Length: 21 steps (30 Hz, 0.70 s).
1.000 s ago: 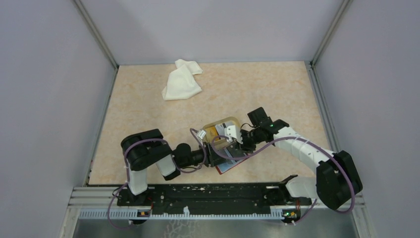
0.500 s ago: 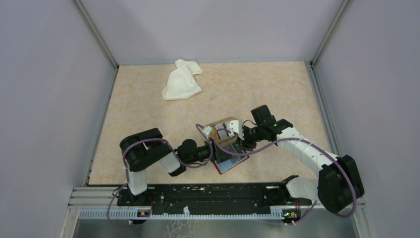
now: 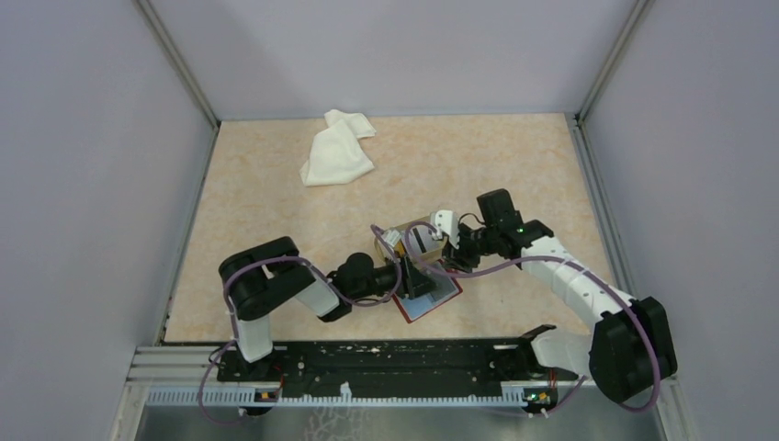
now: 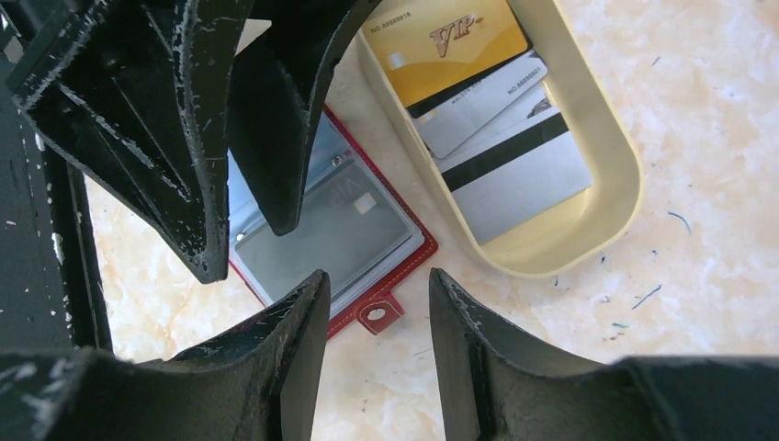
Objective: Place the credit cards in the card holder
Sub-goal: Insert the credit card into the card holder, then pick up the credit card from the storage box.
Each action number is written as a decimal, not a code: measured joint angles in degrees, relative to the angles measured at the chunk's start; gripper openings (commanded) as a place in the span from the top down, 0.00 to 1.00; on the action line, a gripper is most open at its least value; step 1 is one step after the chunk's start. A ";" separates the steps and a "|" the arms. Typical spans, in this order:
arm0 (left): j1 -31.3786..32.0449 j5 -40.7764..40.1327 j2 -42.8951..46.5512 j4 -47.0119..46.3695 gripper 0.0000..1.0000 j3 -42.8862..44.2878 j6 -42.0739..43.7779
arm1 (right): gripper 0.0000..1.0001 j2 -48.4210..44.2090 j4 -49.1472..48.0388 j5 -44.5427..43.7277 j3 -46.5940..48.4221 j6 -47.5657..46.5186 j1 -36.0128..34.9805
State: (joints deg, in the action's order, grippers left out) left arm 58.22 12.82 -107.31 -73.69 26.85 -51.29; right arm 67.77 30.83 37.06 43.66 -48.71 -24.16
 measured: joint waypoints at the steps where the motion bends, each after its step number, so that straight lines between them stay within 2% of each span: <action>1: 0.00 -0.20 0.11 0.28 0.45 -0.02 0.37 | 0.56 -0.28 -0.17 0.17 0.00 0.37 0.17; 3: 0.02 -0.94 1.70 2.10 0.45 -0.39 1.79 | 0.56 -0.96 -0.76 0.74 0.00 0.90 0.42; 7: 0.04 -3.48 12.11 7.58 0.44 -2.58 7.93 | 0.56 -1.68 -1.88 2.14 0.00 1.97 0.46; 10: 0.04 -7.23 21.33 12.26 0.30 -3.56 13.20 | 0.52 -2.23 -2.80 3.82 -0.02 3.58 0.66; 12: 0.04 -11.54 27.71 16.17 0.09 -4.48 17.00 | 0.44 -2.80 -3.78 5.11 -0.02 5.27 0.83; 13: 0.04 -13.66 30.42 17.77 0.02 -5.14 19.15 | 0.38 -3.13 -4.50 5.79 -0.04 6.27 0.85; 16: 0.04 -19.67 37.00 22.38 0.01 -7.39 24.35 | 0.28 -3.65 -7.39 7.50 -0.04 9.92 0.96; 21: -0.42 -30.97 45.88 30.64 0.01 -9.14 31.69 | 0.32 0.59 -8.52 11.06 4.66 15.15 1.07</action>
State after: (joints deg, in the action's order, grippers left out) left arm 57.80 -18.15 -61.43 -43.05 17.72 -19.59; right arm 68.36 22.31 48.12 48.31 -33.56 -23.09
